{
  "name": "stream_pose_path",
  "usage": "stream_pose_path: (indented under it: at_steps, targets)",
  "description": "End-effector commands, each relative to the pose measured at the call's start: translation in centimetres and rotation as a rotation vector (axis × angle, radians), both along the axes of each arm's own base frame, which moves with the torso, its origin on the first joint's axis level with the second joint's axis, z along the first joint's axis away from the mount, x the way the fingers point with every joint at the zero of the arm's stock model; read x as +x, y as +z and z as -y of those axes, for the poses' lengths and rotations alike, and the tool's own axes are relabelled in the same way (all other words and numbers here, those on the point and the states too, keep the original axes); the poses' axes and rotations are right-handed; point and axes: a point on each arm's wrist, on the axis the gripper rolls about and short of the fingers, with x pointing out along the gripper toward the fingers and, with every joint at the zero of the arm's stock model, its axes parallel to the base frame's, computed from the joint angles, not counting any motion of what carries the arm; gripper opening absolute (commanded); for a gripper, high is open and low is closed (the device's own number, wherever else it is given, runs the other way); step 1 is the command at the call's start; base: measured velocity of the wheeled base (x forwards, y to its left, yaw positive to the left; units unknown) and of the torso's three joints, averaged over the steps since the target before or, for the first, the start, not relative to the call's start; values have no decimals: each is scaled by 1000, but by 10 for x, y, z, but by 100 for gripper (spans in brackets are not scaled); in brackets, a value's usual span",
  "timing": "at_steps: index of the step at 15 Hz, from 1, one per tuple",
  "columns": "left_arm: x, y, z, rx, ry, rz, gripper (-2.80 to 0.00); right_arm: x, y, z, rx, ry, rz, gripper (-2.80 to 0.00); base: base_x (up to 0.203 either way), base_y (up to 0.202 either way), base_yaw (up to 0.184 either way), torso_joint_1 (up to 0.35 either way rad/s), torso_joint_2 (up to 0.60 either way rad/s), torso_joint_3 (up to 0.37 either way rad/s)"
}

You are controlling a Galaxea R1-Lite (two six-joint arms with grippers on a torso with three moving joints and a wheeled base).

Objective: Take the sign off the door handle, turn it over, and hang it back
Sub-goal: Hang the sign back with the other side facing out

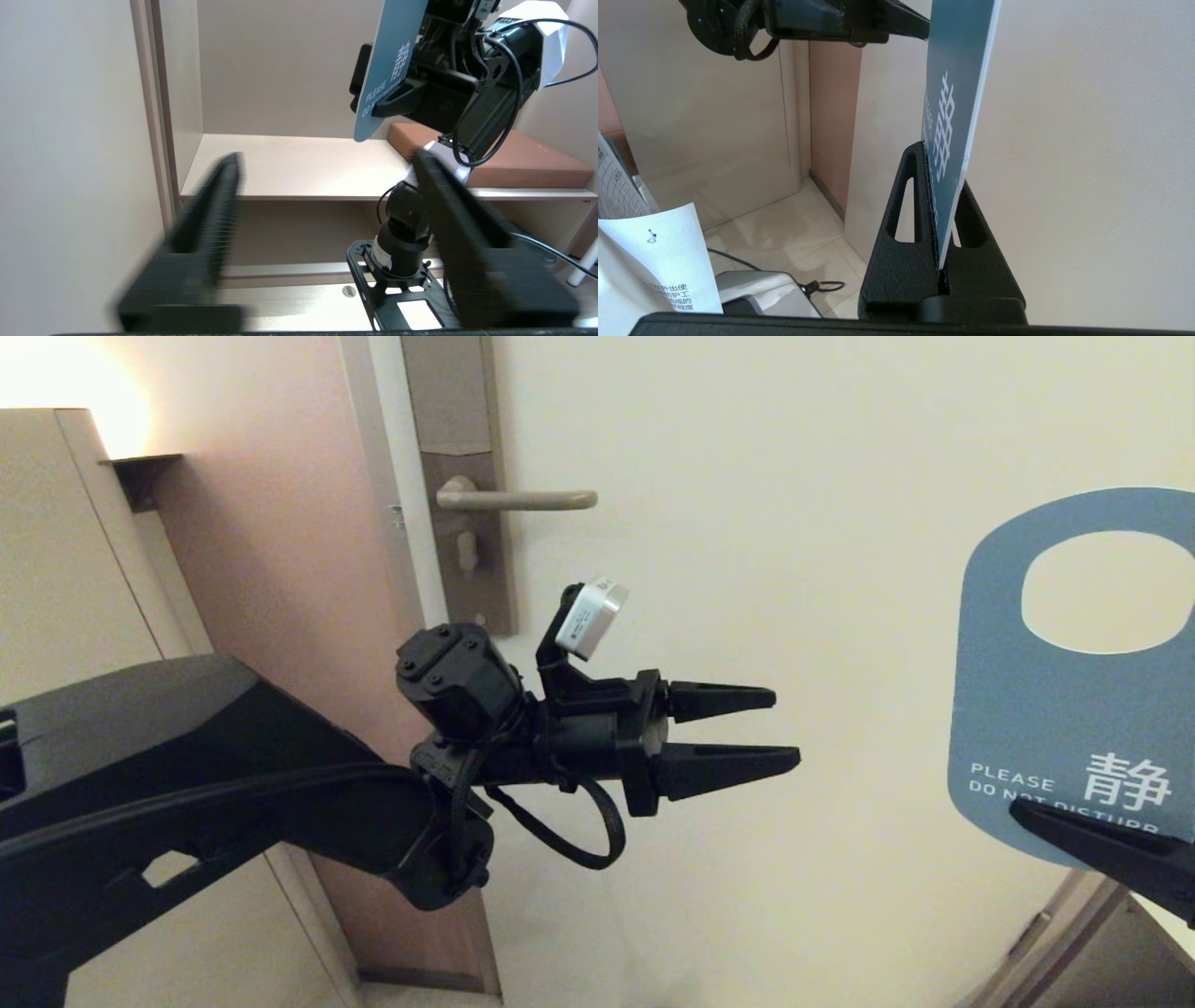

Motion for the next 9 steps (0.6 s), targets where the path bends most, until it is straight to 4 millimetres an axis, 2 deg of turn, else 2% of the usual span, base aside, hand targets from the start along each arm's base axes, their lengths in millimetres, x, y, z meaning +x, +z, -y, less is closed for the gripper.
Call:
stream_pose_path:
  at_steps: [1,5,9]
  targets:
    - [-2,5,-1,-10,-8,13,-280,-1,0,0,1,3,5,-280,0,0,0,0,0,0]
    - [-3,18,-10,-32,11,42,-280,-4,-4,2,-2,-13,1,-280,0,0,0,0,0,0]
    - [9,34,-43,-32,107,68,-280,-5,-7,3,-8,-41,-7,-280,0,0,0,0,0,0]
